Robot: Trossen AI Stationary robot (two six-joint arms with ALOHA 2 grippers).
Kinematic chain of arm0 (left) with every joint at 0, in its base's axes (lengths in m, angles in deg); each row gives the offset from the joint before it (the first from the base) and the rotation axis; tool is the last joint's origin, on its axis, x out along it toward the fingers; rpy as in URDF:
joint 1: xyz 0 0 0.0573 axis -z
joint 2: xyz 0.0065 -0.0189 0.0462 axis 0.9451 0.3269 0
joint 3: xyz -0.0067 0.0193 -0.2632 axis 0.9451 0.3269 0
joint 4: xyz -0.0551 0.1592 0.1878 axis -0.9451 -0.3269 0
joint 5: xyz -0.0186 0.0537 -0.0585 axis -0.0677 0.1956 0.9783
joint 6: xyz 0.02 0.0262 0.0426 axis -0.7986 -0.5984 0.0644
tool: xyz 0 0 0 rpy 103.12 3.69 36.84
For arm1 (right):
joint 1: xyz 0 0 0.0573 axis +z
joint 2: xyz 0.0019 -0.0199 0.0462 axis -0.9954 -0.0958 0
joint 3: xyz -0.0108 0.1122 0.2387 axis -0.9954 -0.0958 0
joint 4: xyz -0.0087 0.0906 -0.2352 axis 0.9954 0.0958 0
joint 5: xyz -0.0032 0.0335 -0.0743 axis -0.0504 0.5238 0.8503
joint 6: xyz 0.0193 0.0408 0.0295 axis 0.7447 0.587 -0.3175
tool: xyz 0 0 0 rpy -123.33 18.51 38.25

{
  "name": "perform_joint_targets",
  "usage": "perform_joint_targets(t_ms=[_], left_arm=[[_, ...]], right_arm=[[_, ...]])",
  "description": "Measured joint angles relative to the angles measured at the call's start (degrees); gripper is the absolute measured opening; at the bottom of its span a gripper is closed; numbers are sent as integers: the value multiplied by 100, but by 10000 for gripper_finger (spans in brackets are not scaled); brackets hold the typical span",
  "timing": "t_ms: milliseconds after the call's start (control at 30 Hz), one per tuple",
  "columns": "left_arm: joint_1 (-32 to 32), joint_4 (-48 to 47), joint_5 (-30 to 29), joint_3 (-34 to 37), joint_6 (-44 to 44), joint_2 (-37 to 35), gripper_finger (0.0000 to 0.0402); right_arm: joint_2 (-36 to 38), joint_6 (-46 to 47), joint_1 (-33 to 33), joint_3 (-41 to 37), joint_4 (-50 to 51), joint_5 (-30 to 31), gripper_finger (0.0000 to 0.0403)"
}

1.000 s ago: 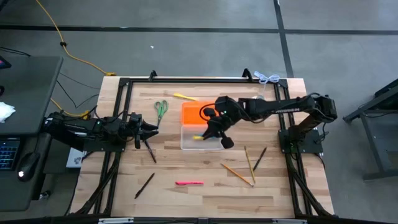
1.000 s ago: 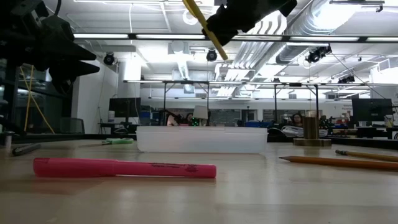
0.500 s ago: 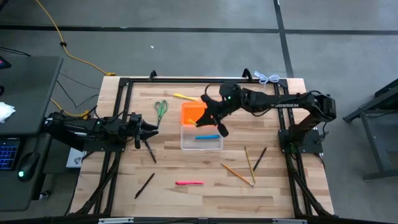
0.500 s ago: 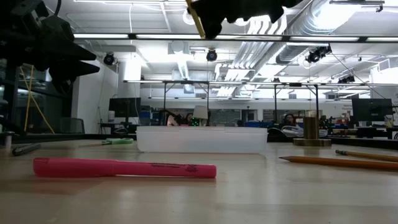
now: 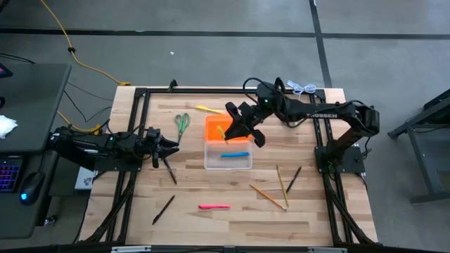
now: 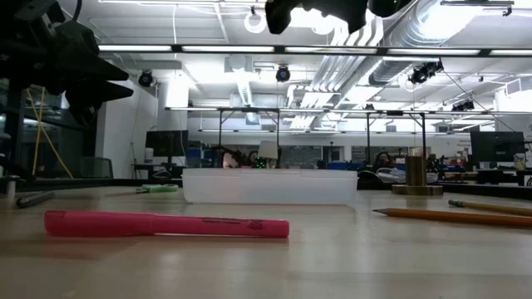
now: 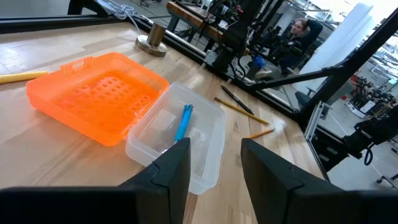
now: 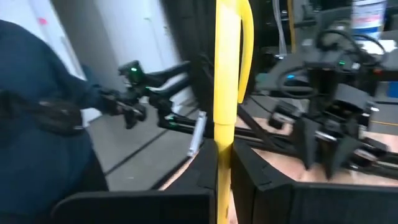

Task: Pick & place school supplies into a supply box
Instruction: Put the bottom yellow pen into the orange supply box

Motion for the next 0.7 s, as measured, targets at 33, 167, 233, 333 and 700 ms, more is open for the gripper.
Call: perform_joint_targets(t_ms=[33, 167, 233, 333, 700], left_arm=[[-1, 0, 0, -2, 0, 2, 172], [-1, 0, 0, 0, 0, 0, 172], [-1, 0, 0, -1, 0, 0, 172], [1, 0, 0, 0, 0, 1, 172], [-1, 0, 0, -2, 0, 0, 172]], right_arm=[[0, 47, 0, 0, -35, -104, 3], [0, 341, 2, 0, -326, -536, 3], [0, 522, 2, 0, -521, -737, 4], [0, 818, 2, 0, -906, -1100, 3], [0, 1317, 69, 0, -1762, -1681, 3]])
